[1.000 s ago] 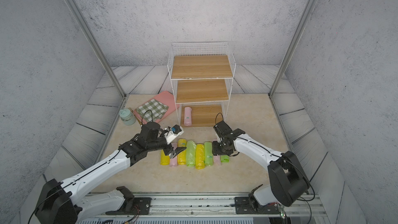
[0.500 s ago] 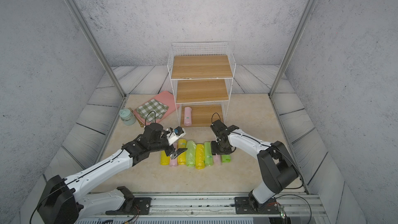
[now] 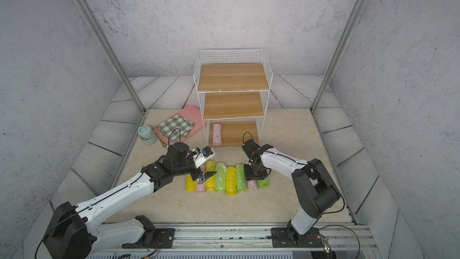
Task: Sort the rolls of trash bags by color and place them on the shelf
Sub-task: Pick up the roll of trash bags from the center of the board, then place the roll of trash bags on the shelf.
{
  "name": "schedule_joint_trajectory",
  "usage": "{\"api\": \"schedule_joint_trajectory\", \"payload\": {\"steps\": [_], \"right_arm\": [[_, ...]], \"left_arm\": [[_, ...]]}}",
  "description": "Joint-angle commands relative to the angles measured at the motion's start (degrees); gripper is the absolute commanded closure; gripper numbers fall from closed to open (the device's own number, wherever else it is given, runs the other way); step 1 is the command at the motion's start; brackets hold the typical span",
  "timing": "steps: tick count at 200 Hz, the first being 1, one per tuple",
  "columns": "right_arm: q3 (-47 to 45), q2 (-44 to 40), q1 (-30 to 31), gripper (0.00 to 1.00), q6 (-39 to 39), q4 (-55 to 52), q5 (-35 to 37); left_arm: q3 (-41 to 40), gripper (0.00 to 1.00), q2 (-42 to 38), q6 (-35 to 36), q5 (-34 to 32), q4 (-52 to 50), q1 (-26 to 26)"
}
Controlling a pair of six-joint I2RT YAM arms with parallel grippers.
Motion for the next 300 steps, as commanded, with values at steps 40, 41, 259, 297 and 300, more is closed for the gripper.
{"api": "schedule_joint_trajectory", "payload": {"steps": [40, 41, 259, 297, 300], "right_arm": [[-3.0, -6.8, 0.2, 0.69, 1.0, 2.9, 1.2], [-3.1, -6.9, 0.2, 0.70, 1.0, 3.0, 1.2], [-2.2, -13.6, -0.5, 1.00, 3.2, 23.9, -9.5], [-0.8, -9.1, -1.2, 1.00, 6.6, 31.8, -13.2], [-0.8, -8.9, -1.3, 1.00, 7.0, 32.5, -13.4]], "left_arm": [[-0.4, 0.03, 0.9, -1.0, 0.5, 1.5, -0.5], [-0.4, 0.03, 0.9, -1.1, 0.4, 1.5, -0.5], [9.0, 0.03, -2.1, -9.6, -3.3, -0.2, 4.3], [9.8, 0.03, -2.1, -11.9, -4.9, -0.2, 6.1], [9.9, 0.03, -1.9, -12.1, -5.0, -0.4, 6.2]]}}
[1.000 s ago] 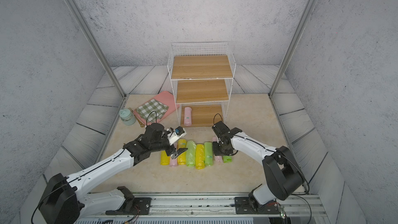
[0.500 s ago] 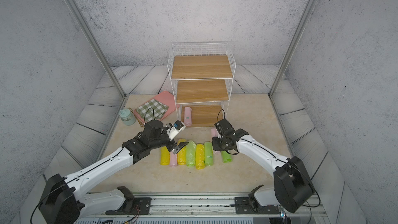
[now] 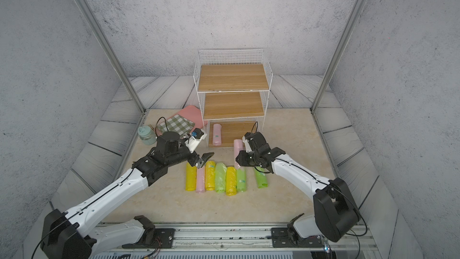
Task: Sort the rolls of trash bags by color and place them on the shelf
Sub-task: Place the roll of trash bags on the shelf.
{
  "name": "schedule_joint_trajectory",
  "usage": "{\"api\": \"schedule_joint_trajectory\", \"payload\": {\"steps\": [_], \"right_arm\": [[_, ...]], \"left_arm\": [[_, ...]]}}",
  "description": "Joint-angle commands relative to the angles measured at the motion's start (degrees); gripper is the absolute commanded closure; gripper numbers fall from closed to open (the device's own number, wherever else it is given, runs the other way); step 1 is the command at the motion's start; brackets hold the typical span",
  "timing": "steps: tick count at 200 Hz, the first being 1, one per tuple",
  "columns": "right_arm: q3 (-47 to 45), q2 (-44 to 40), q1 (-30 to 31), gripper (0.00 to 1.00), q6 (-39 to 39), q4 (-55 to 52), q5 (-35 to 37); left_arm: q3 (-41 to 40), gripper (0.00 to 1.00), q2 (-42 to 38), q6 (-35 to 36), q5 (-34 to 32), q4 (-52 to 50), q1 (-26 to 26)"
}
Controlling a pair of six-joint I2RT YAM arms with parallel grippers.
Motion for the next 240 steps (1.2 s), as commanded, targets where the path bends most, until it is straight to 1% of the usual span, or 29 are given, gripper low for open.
{"api": "schedule_joint_trajectory", "payload": {"steps": [1, 22, 73, 93, 117, 154, 176, 194, 240], "right_arm": [[2.0, 3.1, -0.8, 1.00, 3.3, 8.7, -3.9], [2.8, 5.9, -1.7, 1.00, 5.5, 13.3, -5.5], [3.5, 11.6, -3.5, 1.00, 10.2, 23.1, -6.7], [4.2, 14.5, -4.6, 1.00, 12.2, 26.7, -8.0], [5.6, 18.4, -5.7, 1.00, 14.6, 30.8, -9.3], [9.8, 23.4, -6.6, 1.00, 14.6, 31.6, -8.8], [12.6, 26.2, -6.7, 1.00, 13.6, 30.8, -8.7], [15.0, 28.5, -6.8, 1.00, 13.3, 29.0, -9.0], [18.1, 33.2, -7.4, 1.00, 13.7, 29.3, -10.5]], "left_arm": [[2.1, 0.03, -0.5, -2.6, -1.0, -1.0, 1.6], [2.2, 0.03, -0.7, -3.0, -2.0, -1.0, 2.2], [1.5, 0.03, -0.2, -4.0, -5.9, -0.3, 3.1], [1.6, 0.03, 0.2, -4.4, -6.6, -0.3, 3.5], [1.6, 0.03, 1.2, -5.3, -8.8, 0.1, 4.1], [1.3, 0.03, 3.1, -6.0, -9.1, 0.3, 4.9], [1.3, 0.03, 4.8, -5.8, -7.4, -0.3, 5.0], [1.7, 0.03, 6.3, -6.1, -8.8, -1.1, 5.1], [2.6, 0.03, 8.4, -7.0, -11.3, -2.2, 5.6]]}}
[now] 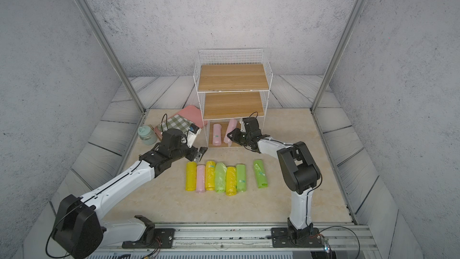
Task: Sort the rolls of trash bags by color and place them on the shelf
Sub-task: Place the roll of trash bags on the shelf.
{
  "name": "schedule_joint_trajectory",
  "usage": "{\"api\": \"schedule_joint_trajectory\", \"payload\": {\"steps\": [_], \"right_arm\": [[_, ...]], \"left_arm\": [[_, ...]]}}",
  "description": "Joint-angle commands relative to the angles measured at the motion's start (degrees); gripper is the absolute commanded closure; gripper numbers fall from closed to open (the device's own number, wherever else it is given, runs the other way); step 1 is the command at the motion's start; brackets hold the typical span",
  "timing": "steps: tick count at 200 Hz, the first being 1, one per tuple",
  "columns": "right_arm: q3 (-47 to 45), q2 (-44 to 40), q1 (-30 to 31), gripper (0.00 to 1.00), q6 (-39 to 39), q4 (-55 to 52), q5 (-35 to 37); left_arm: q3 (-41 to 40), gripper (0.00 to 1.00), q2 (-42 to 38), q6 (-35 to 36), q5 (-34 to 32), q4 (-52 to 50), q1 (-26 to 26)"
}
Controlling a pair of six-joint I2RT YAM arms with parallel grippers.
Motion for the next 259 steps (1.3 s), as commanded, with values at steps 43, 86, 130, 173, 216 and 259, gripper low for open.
{"api": "schedule_joint_trajectory", "payload": {"steps": [43, 86, 130, 173, 216, 259], "right_arm": [[5.3, 6.8, -0.8, 0.94, -0.6, -0.1, -2.4], [7.4, 9.8, -0.9, 0.79, -0.1, -1.3, -4.9], [8.7, 11.0, -0.9, 0.59, -1.0, -2.7, -6.3], [11.3, 12.4, -0.9, 0.50, -2.4, -4.6, -7.2], [10.6, 11.6, -1.0, 0.45, -2.5, -4.8, -7.5], [6.3, 7.6, -0.9, 0.38, -4.3, -4.2, -5.8]], "left_arm": [[2.9, 0.03, 2.8, -2.4, -2.6, -2.4, 1.3], [4.0, 0.03, 4.0, -2.9, -2.9, -3.9, 1.7], [6.8, 0.03, 6.0, -3.5, -3.9, -7.8, 1.8], [7.1, 0.03, 6.1, -3.6, -4.1, -8.4, 1.8], [7.9, 0.03, 6.2, -4.2, -4.2, -10.1, 1.8], [9.6, 0.03, 5.9, -5.1, -3.3, -12.9, 1.8]]}}
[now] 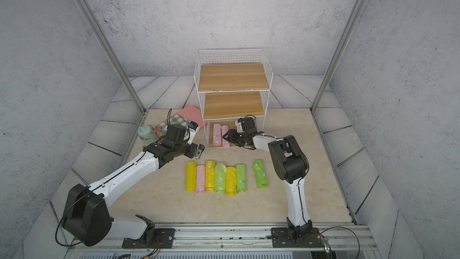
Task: Sort the rolls of trash bags by color and place them on the shelf
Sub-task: Place the roll of trash bags on the shelf.
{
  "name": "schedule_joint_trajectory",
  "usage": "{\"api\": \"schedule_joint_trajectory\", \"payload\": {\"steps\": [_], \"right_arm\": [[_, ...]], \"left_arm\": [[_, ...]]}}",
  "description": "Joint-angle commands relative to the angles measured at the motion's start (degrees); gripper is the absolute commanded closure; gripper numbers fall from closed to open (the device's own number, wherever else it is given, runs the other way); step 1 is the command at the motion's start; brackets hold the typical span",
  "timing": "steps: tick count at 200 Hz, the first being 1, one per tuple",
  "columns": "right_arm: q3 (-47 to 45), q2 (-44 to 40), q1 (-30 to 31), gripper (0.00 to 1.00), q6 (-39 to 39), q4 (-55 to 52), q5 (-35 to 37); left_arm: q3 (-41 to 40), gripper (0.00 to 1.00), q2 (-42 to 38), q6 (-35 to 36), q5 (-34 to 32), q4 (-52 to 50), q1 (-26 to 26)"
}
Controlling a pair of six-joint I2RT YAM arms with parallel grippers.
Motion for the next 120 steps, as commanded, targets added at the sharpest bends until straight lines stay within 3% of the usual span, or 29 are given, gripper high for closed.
{"api": "schedule_joint_trajectory", "payload": {"steps": [1, 58, 120], "right_arm": [[-2.4, -3.2, -0.2, 0.38, -2.0, 0.0, 0.5], [-8.2, -9.3, 0.0, 0.26, -5.1, 1.5, 1.8], [-14.0, -15.5, 0.3, 0.24, -6.9, 3.2, 2.2]], "left_arm": [[2.2, 0.03, -0.1, -1.0, 0.4, -2.3, 0.3], [2.3, 0.03, -3.4, -0.4, 2.1, -4.0, 0.3], [2.6, 0.03, -8.0, -0.2, 3.2, -6.9, 0.2]]}}
